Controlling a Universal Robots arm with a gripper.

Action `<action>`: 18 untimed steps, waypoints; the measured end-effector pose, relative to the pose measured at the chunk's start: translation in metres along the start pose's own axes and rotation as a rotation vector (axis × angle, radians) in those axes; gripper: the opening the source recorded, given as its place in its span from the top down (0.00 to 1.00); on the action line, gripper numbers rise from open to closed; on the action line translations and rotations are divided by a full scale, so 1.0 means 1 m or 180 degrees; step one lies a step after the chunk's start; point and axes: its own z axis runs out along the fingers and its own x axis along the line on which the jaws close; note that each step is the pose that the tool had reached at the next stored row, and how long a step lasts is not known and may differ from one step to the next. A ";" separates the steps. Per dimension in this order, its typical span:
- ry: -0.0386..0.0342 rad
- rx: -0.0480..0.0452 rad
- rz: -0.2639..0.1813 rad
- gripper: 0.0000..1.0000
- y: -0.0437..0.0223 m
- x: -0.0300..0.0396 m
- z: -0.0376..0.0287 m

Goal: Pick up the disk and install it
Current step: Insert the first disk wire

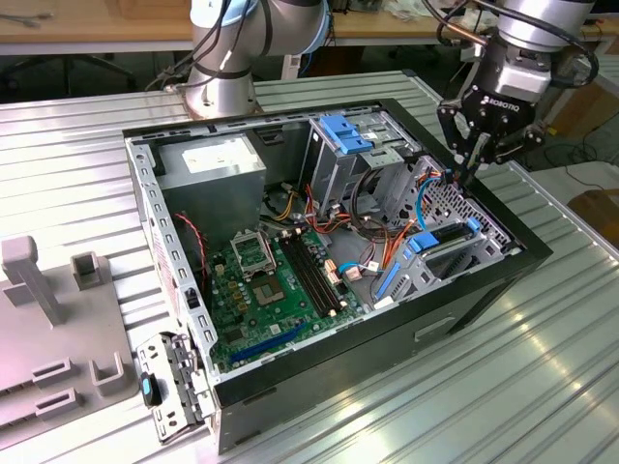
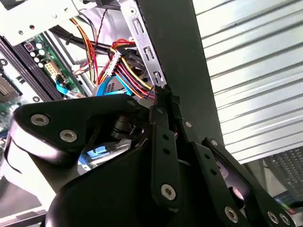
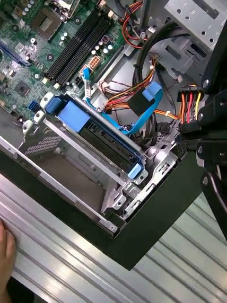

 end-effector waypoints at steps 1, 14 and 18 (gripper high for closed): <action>-0.0004 -0.0011 0.0098 0.83 0.0000 -0.0001 0.0005; -0.0015 -0.0053 0.0453 0.83 0.0076 -0.0053 0.0020; -0.0016 -0.0058 0.0500 0.83 0.0106 -0.0062 0.0021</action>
